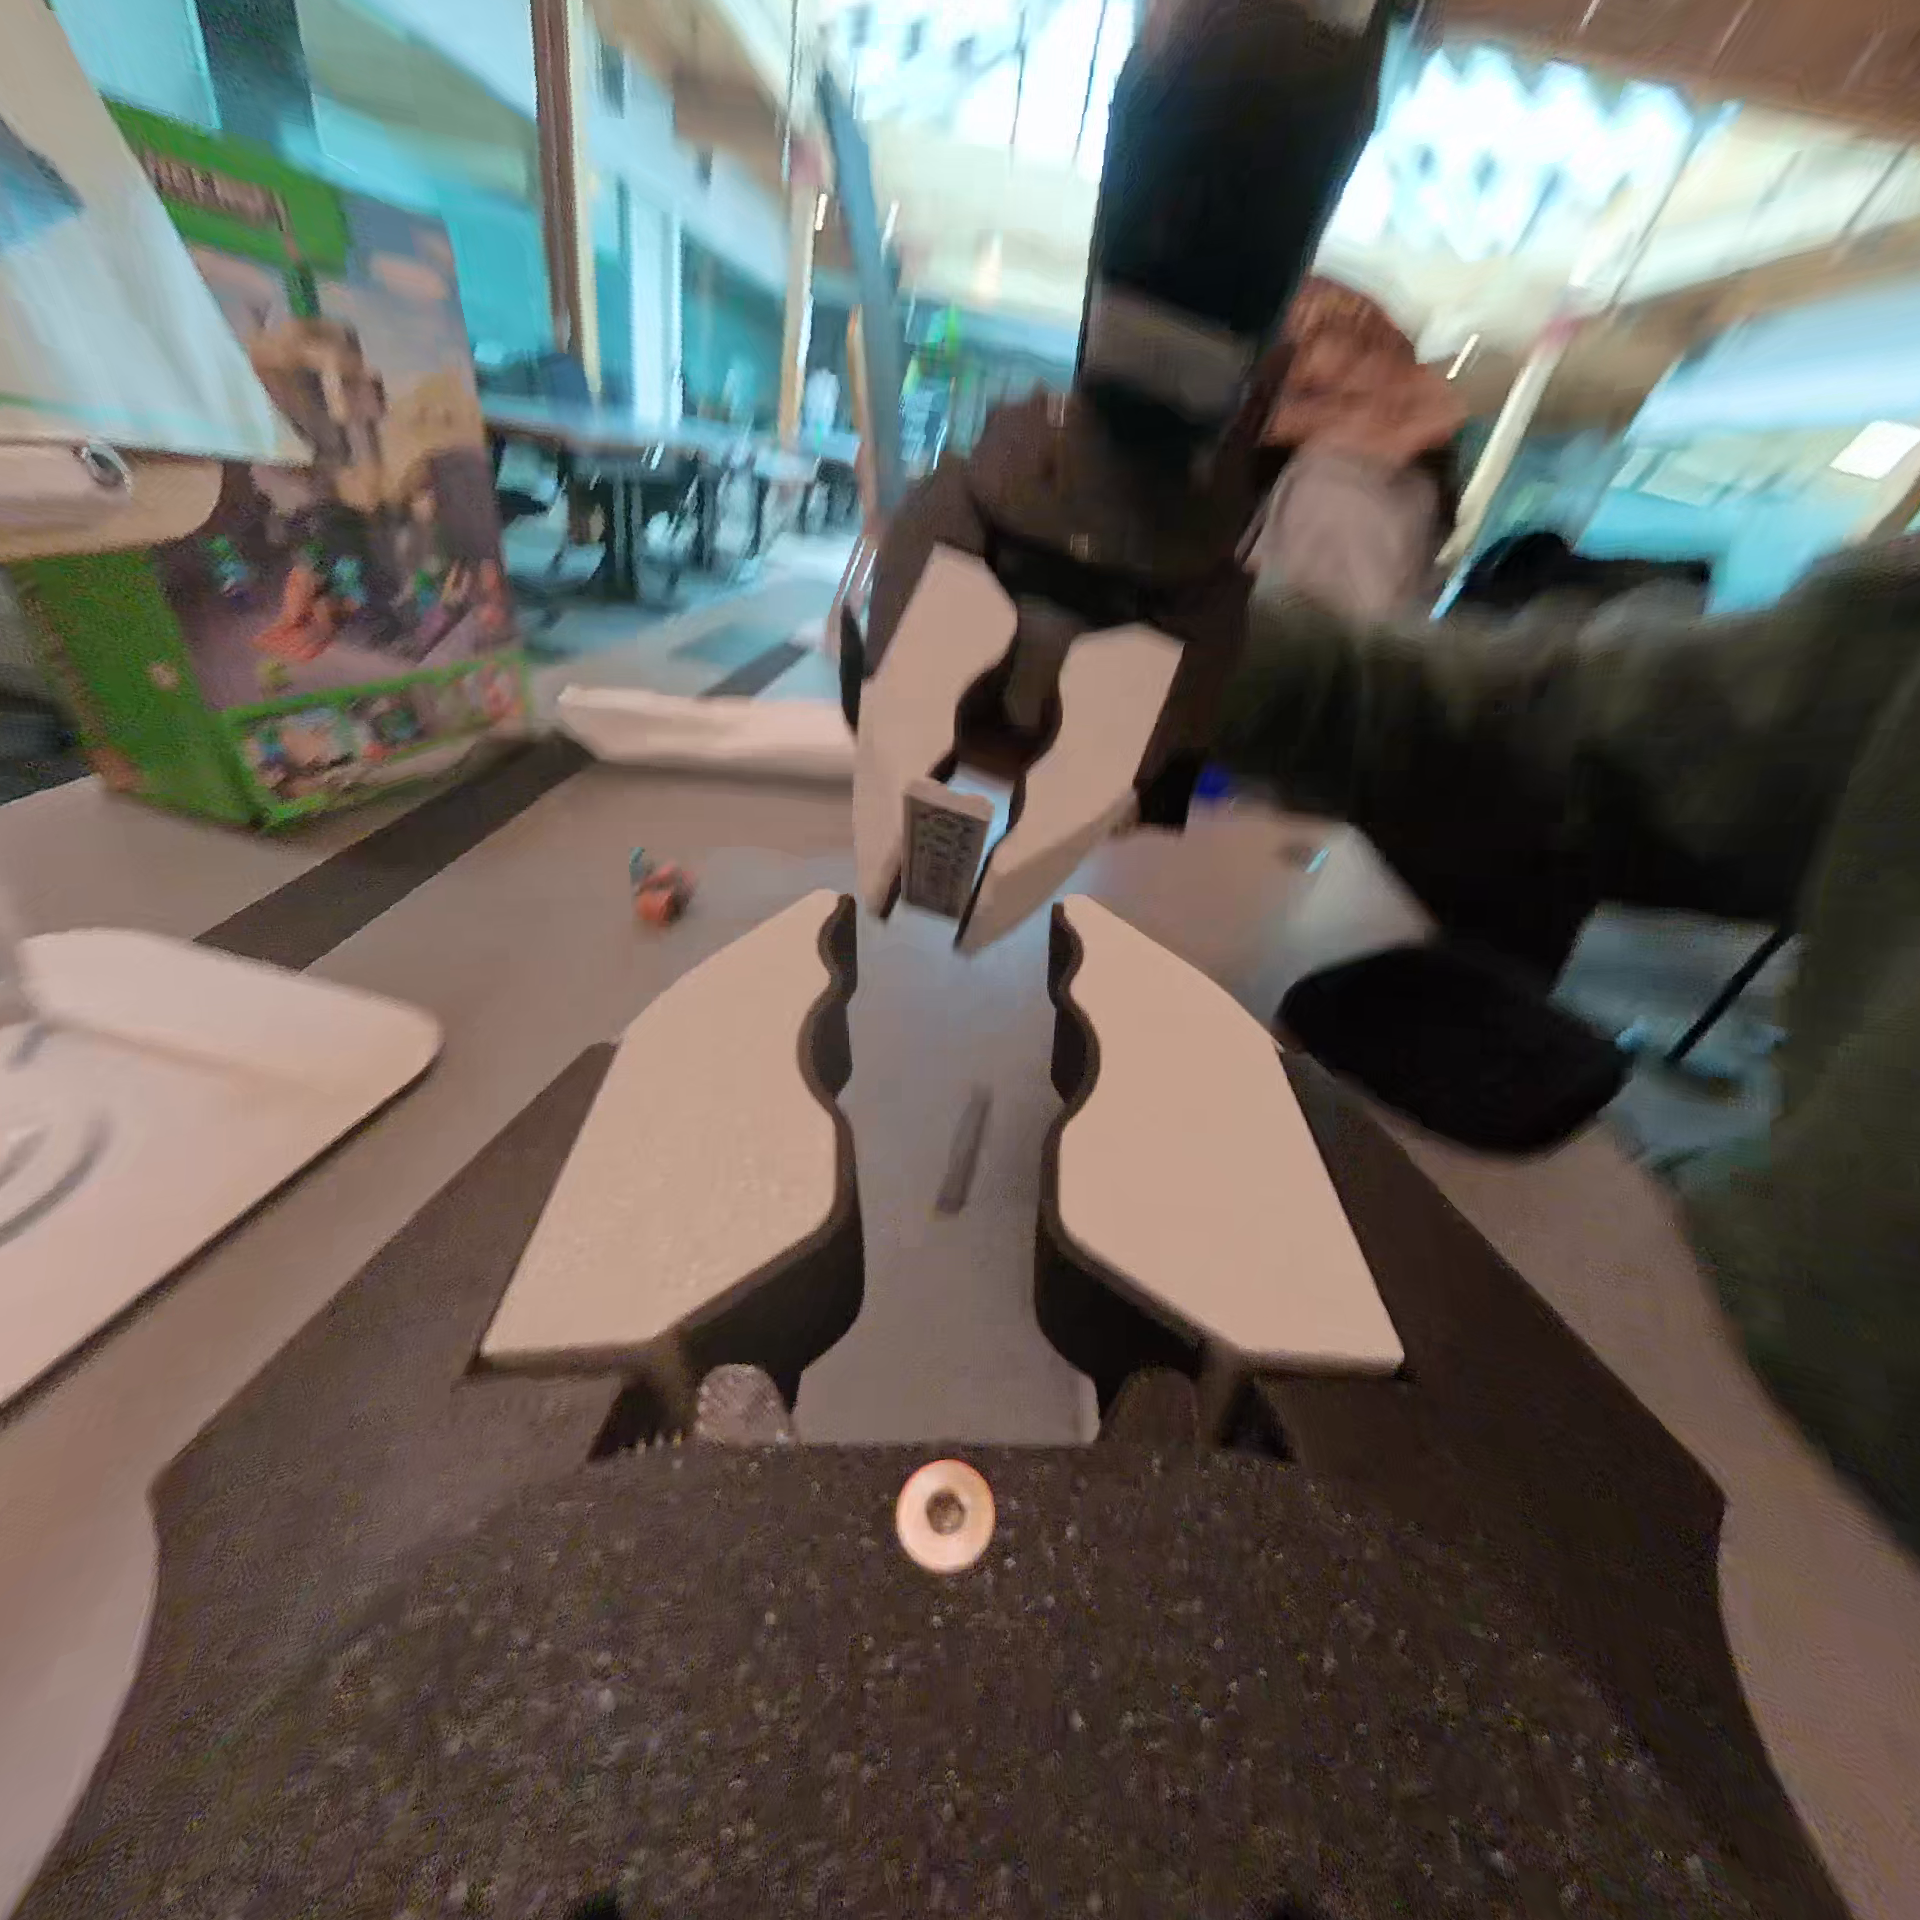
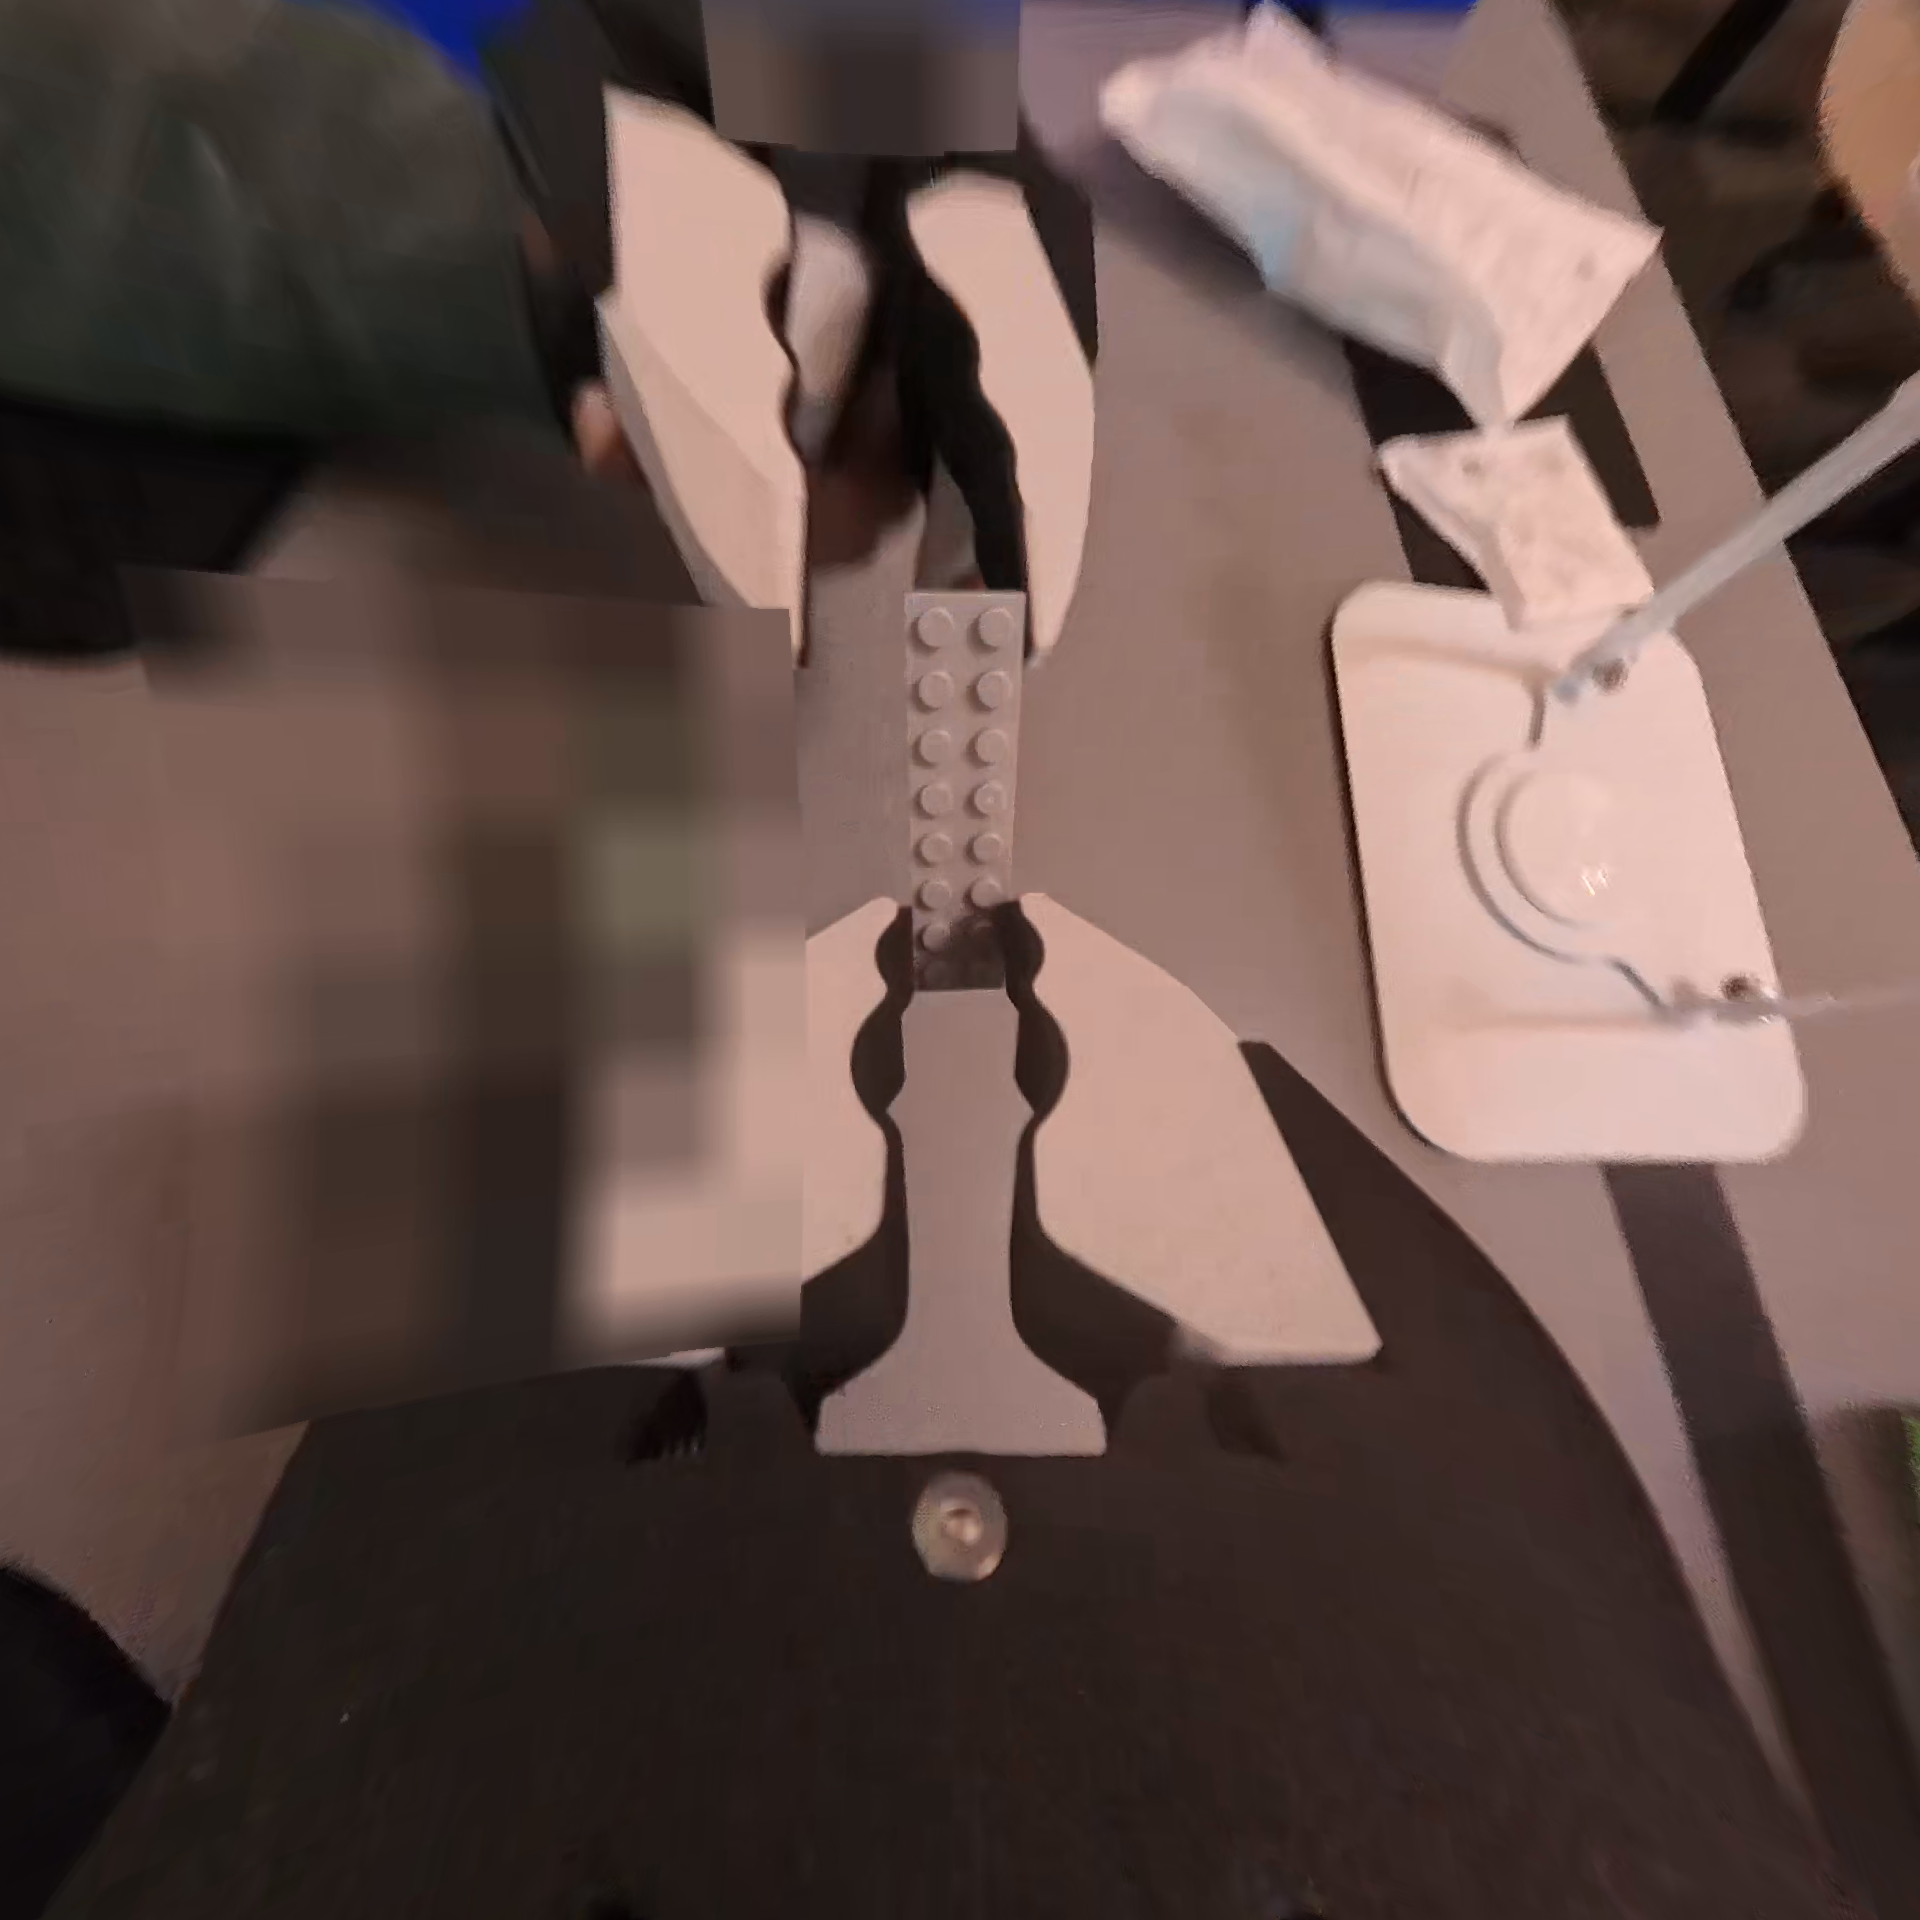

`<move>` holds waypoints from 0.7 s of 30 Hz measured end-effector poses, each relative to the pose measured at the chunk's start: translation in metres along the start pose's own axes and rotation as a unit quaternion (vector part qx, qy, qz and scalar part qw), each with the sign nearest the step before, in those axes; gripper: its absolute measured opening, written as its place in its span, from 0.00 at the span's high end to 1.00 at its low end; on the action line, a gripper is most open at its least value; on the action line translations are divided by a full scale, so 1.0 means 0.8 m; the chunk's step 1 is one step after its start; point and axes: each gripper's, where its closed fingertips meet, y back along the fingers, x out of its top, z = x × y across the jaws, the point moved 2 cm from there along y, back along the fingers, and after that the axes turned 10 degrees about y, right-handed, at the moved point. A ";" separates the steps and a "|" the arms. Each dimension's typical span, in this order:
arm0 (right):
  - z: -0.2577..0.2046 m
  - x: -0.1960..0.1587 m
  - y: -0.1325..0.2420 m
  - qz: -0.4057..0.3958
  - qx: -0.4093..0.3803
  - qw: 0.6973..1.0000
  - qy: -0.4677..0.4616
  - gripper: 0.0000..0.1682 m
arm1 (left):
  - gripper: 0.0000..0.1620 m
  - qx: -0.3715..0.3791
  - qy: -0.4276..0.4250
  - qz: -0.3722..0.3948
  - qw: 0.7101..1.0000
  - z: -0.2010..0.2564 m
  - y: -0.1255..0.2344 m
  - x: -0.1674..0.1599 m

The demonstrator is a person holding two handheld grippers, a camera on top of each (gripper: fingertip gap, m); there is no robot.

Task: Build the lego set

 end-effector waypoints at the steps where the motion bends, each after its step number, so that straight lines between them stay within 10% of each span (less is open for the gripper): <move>1: 0.004 -0.014 -0.003 -0.040 0.007 0.999 0.016 0.90 | 0.78 0.028 -0.031 -0.038 0.998 -0.007 -0.002 -0.012; 9: -0.003 -0.090 -0.056 -0.210 0.100 0.971 0.063 0.90 | 0.79 0.112 -0.125 -0.246 0.955 -0.047 -0.024 -0.086; 21: 0.000 -0.105 -0.054 -0.158 0.085 0.984 0.010 0.86 | 0.89 0.126 -0.101 -0.348 0.924 -0.077 -0.016 -0.123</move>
